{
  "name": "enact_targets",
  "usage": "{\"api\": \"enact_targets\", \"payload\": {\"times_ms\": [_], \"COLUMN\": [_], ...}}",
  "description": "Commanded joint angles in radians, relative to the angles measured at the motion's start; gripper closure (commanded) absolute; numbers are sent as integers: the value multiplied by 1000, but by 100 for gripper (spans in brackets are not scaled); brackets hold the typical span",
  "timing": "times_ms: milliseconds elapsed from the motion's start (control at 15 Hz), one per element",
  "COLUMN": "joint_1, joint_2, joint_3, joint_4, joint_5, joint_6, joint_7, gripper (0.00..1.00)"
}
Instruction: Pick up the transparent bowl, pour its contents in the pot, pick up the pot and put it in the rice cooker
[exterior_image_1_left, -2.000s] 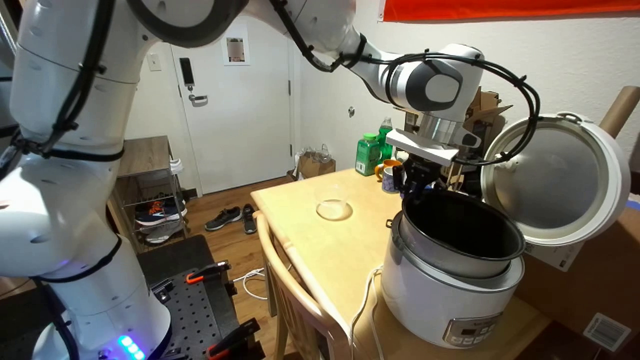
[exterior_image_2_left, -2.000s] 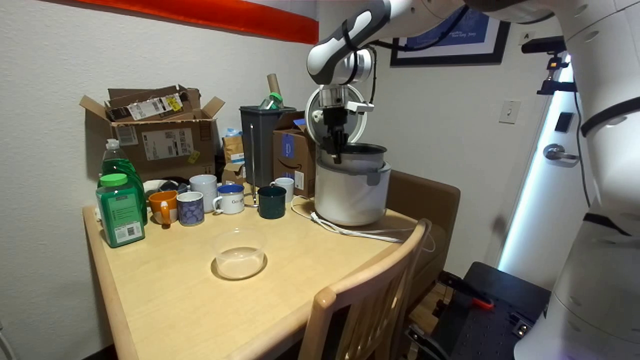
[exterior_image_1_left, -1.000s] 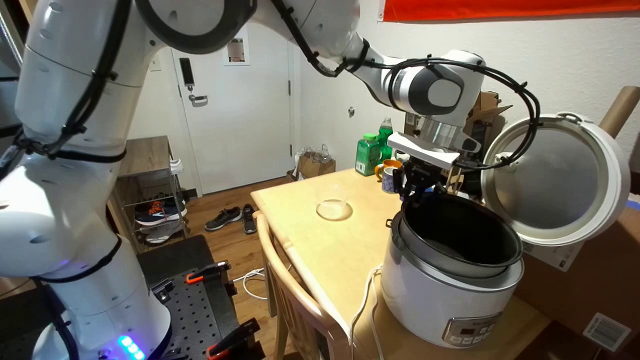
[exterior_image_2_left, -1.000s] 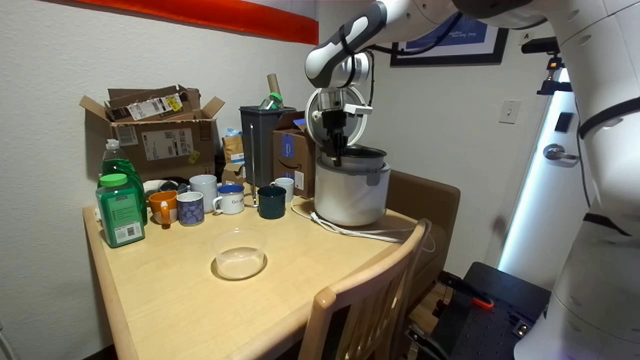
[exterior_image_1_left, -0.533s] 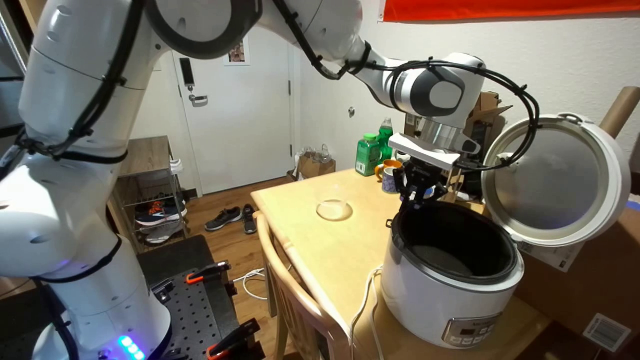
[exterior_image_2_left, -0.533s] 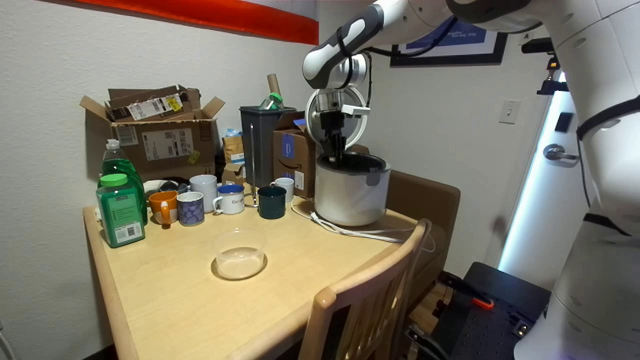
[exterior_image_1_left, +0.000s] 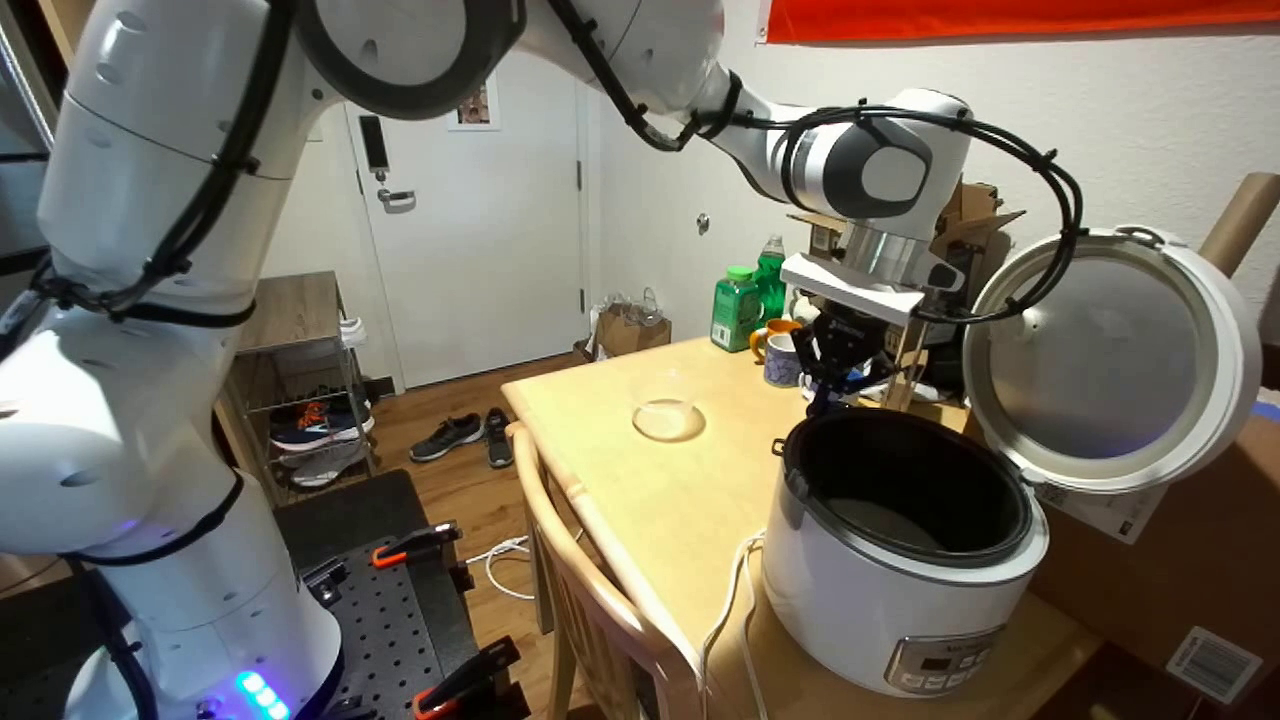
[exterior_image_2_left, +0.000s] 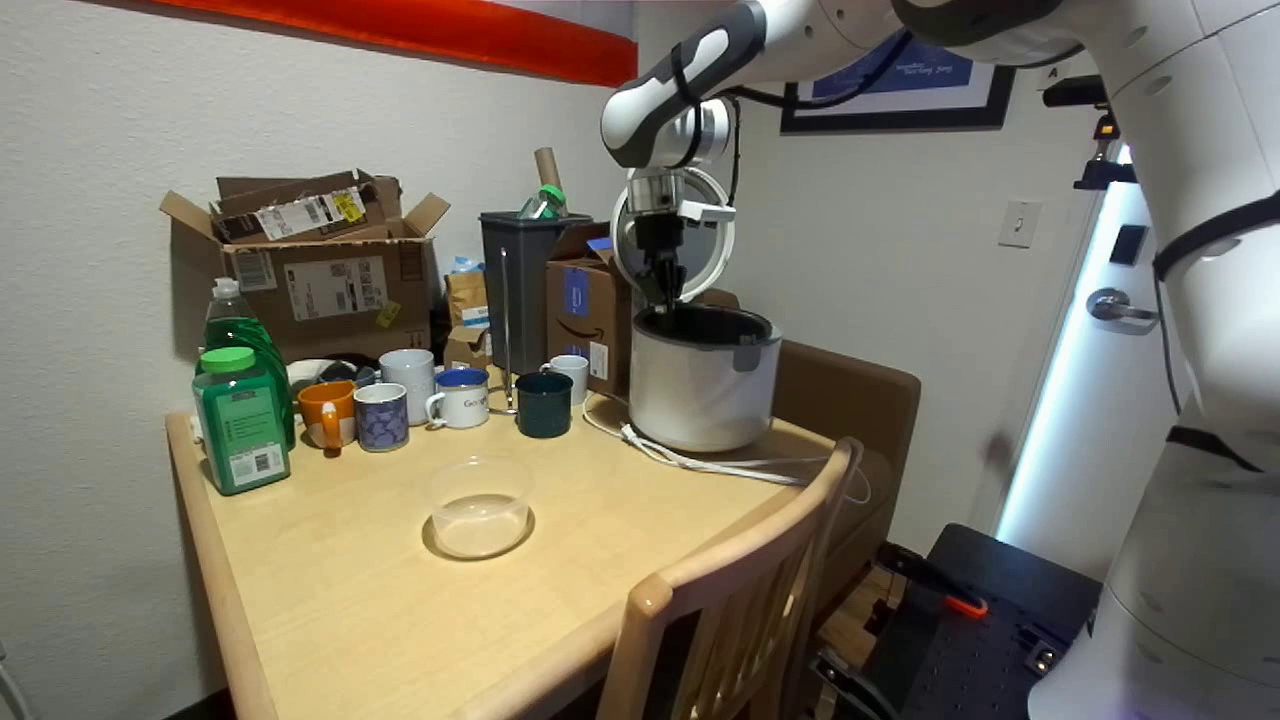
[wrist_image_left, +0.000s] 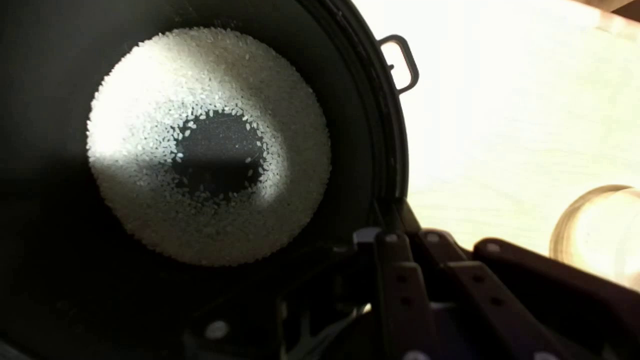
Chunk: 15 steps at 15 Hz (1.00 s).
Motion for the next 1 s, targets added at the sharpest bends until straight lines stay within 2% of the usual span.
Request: {"api": "enact_targets", "payload": {"times_ms": [0,533,933], "joint_1": [-4,51,94], "joint_2": [-41,-193,-289], "joint_3": [21,57,84], "joint_4": [-18,-138,-280], "joint_5": [-7,-49,-60], "joint_6": [0,68,162], "joint_7": [12,-12,-26], "gripper": [100,100,100]}}
